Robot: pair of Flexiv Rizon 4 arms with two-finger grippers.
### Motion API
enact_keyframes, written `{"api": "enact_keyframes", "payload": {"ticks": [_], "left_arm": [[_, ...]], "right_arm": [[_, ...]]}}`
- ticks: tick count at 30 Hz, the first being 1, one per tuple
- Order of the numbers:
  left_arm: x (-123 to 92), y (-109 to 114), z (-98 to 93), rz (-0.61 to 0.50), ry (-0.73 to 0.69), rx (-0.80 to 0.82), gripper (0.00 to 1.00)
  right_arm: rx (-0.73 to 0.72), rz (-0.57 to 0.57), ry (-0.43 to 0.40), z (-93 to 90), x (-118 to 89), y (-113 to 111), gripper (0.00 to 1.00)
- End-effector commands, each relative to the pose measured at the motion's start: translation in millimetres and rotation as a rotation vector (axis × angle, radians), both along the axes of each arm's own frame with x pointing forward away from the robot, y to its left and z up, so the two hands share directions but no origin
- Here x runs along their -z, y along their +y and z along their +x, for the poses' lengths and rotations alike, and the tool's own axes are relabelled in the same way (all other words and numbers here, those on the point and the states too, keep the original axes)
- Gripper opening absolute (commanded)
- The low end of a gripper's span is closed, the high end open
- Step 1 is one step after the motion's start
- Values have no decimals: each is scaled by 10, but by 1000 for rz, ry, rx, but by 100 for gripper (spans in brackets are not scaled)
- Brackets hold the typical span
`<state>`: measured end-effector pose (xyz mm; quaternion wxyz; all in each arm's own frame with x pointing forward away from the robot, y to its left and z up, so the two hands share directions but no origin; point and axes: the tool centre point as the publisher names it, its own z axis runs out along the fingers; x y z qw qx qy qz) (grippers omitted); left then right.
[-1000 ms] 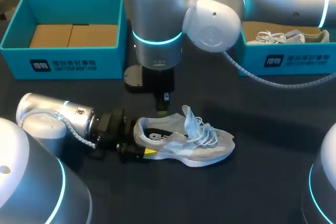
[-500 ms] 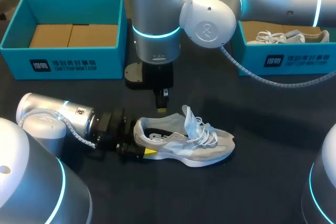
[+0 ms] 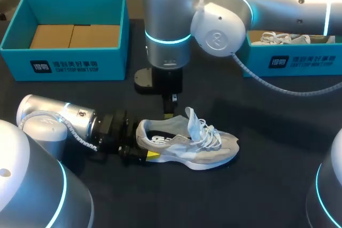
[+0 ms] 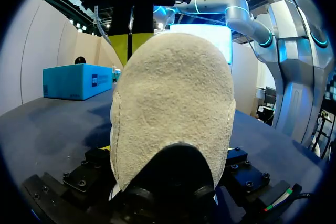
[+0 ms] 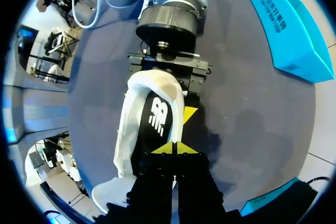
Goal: Take the shoe out of the shoebox, open the shoe tongue, remove and reinsert the insole, then place the shoe into the shoebox
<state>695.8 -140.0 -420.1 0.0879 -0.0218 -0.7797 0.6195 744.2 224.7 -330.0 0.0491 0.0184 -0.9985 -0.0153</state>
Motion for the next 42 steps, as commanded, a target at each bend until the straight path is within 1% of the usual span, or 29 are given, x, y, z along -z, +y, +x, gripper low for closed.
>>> {"api": "enact_keyframes", "payload": {"ticks": [1,5,10,13,15,21,24,27,30,42], "left_arm": [[18,-6,-1,3,1,1,0],[18,-6,-1,3,1,1,0],[18,-6,-1,3,1,1,0],[18,-6,-1,3,1,1,0],[18,-6,-1,3,1,1,0],[18,-6,-1,3,1,1,0],[18,-6,-1,3,1,1,0],[18,-6,-1,3,1,1,0],[18,-6,-1,3,1,1,0],[18,-6,-1,3,1,1,0]], "right_arm": [[1,3,-2,40,-13,-42,0],[-3,0,8,109,34,-42,0],[0,8,33,117,138,-52,0],[8,14,45,66,184,-66,0],[15,14,51,-8,204,-70,0],[42,7,55,-199,188,-85,0],[51,8,62,-264,226,-88,0],[59,17,74,-287,286,-86,0],[61,24,75,-302,303,-78,0],[60,21,68,-314,263,-71,0]]}}
